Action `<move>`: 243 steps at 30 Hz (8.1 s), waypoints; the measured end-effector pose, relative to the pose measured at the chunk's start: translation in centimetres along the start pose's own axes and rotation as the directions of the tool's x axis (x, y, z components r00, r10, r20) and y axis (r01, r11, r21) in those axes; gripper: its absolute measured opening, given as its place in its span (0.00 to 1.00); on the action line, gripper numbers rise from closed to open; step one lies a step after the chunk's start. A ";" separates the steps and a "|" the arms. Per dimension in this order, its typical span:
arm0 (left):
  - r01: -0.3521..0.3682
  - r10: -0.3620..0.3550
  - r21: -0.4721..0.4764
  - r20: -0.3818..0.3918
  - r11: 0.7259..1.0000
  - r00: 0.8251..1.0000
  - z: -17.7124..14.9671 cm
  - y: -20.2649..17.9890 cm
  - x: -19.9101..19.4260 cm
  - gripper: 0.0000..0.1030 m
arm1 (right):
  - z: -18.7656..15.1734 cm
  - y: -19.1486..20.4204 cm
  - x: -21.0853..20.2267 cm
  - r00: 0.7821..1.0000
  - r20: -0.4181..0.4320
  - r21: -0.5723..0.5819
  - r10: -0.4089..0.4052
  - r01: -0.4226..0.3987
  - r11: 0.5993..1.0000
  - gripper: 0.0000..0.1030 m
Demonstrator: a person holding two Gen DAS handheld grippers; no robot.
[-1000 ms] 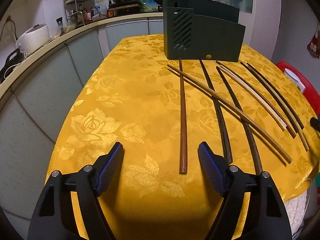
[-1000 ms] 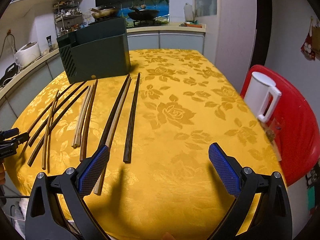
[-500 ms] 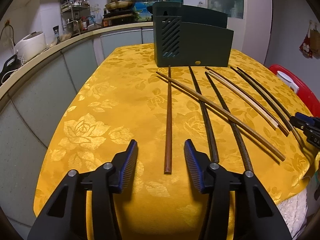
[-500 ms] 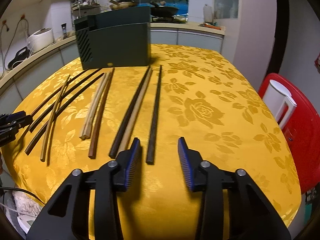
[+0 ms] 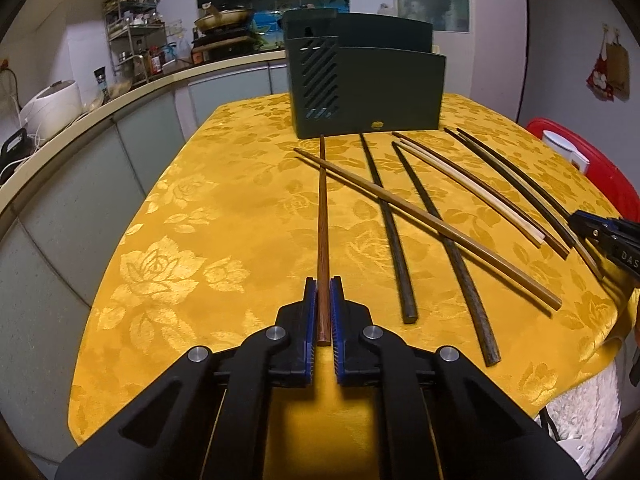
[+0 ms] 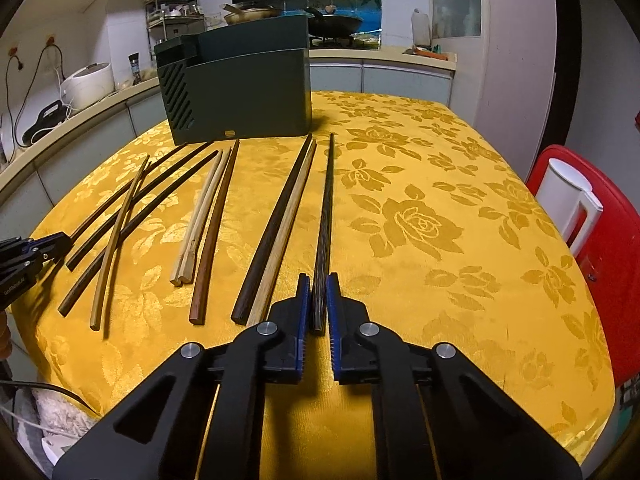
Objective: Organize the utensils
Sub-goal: 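Lift the dark brown chopstick with the left tool toward the green holder, then drop the chopstick into the holder by opening the left tool, then lower the left tool onto a light bamboo chopstick and close it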
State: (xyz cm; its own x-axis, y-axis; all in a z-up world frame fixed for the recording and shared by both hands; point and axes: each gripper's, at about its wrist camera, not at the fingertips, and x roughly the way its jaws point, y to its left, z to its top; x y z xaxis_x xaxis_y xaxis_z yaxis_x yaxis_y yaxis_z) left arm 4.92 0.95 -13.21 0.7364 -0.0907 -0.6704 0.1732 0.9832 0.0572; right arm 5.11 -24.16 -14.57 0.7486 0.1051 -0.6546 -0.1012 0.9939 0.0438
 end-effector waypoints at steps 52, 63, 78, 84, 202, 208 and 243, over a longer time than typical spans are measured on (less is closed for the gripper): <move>0.012 0.010 -0.060 0.365 0.998 0.931 13.7 2.0 -12.8 0.06 | 12.1 -0.2 -11.3 0.941 0.324 0.060 0.097 -0.123 0.991 0.08; 0.043 -0.014 -0.071 0.366 0.997 0.930 18.9 3.1 -11.9 0.06 | 16.9 -0.6 -11.4 0.930 0.353 0.054 0.104 -0.131 0.990 0.08; 0.097 -0.061 -0.054 0.463 0.994 0.884 26.4 0.7 -12.6 0.06 | 23.8 0.8 -12.1 0.898 0.424 -0.003 0.115 -0.126 0.992 0.08; 0.106 -0.057 -0.068 0.506 0.992 0.861 30.3 -0.3 -11.7 0.06 | 26.7 1.7 -10.8 0.889 0.445 -0.018 0.112 -0.116 0.993 0.08; 0.207 -0.207 -0.004 -0.055 0.978 0.977 -0.7 -8.9 -1.2 0.38 | 1.0 0.3 -7.2 0.986 0.155 0.039 -0.068 0.063 0.997 0.50; 0.196 -0.196 -0.008 -0.052 0.981 0.979 -0.9 -8.4 -1.4 0.21 | -0.2 0.6 -6.3 0.995 0.095 0.039 -0.034 0.030 0.999 0.50; 0.139 -0.139 0.008 -0.003 0.990 0.990 -0.2 -7.2 -3.5 0.05 | -2.4 2.7 -4.0 0.999 -0.009 -0.024 0.033 -0.033 0.999 0.07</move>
State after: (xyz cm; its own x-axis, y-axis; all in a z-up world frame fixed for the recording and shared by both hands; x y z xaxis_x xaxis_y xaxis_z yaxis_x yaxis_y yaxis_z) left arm 0.94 -5.73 -11.42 0.7035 -0.2259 -0.6738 0.2786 0.9599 -0.0308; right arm 0.21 -21.99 -13.64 0.7387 0.1377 -0.6598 -0.1418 0.9888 0.0477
